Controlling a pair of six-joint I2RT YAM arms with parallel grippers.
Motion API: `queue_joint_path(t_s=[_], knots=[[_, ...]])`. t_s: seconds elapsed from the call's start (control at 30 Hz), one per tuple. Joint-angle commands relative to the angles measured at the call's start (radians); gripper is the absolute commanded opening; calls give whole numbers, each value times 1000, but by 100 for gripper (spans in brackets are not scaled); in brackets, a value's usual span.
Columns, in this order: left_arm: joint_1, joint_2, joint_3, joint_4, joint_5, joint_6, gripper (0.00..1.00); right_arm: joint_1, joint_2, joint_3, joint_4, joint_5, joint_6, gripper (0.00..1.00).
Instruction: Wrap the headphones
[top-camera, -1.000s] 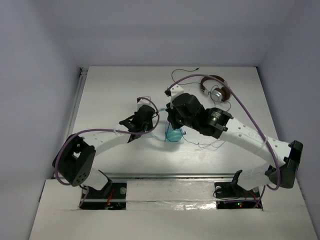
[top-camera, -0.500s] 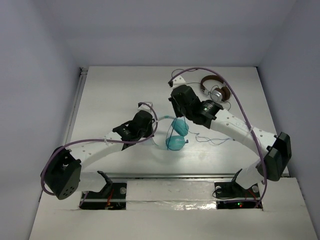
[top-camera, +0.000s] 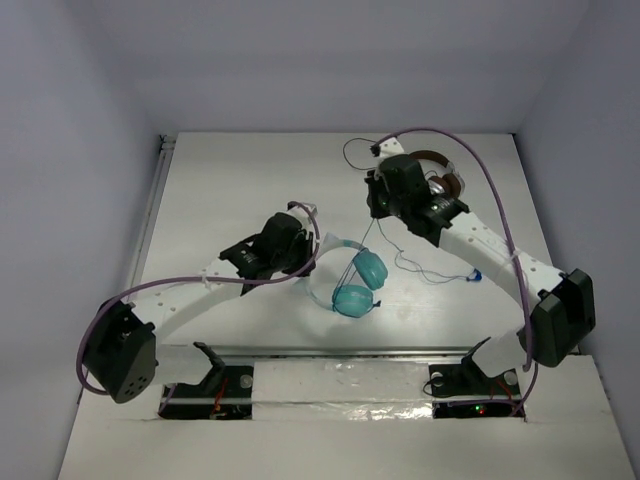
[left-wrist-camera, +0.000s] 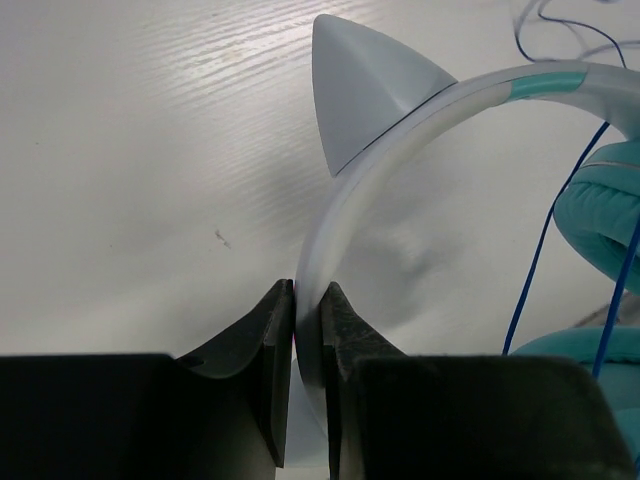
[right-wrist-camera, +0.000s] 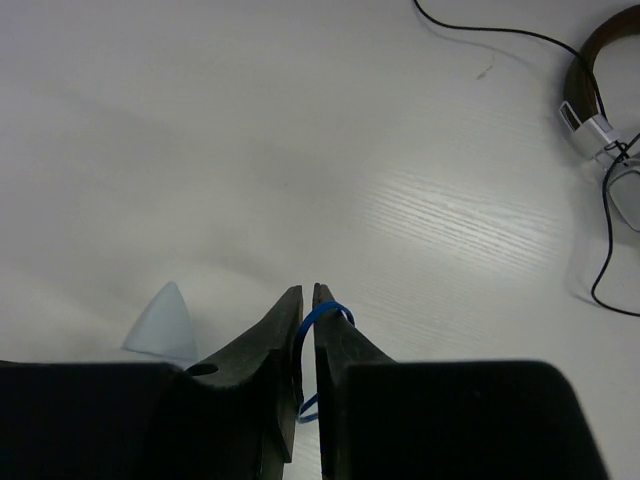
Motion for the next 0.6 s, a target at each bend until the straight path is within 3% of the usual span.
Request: queue_joint_path(t_s=[0.0,0.17,0.37,0.43,0.53,0.57], knots=[[28,-75,79,26,186,42,0,-68,-68,-72,164,-188,86,15],[64,-110,111,-3,264,76,0,-134,-77,-138,254,-354,163,14],[154,-161,171,-5,407,70,0,-192,-134,-325,495,-577,273,16],[185,-158,196,-13,435,76,0,-217,-149,-376,601,-648,307,24],[249,-156,236,-6,490,62,0,-241,-160,-427,646,-681,333,49],[259,-157,257,0,499,56,0,-241,-161,-435,644,-675,335,52]])
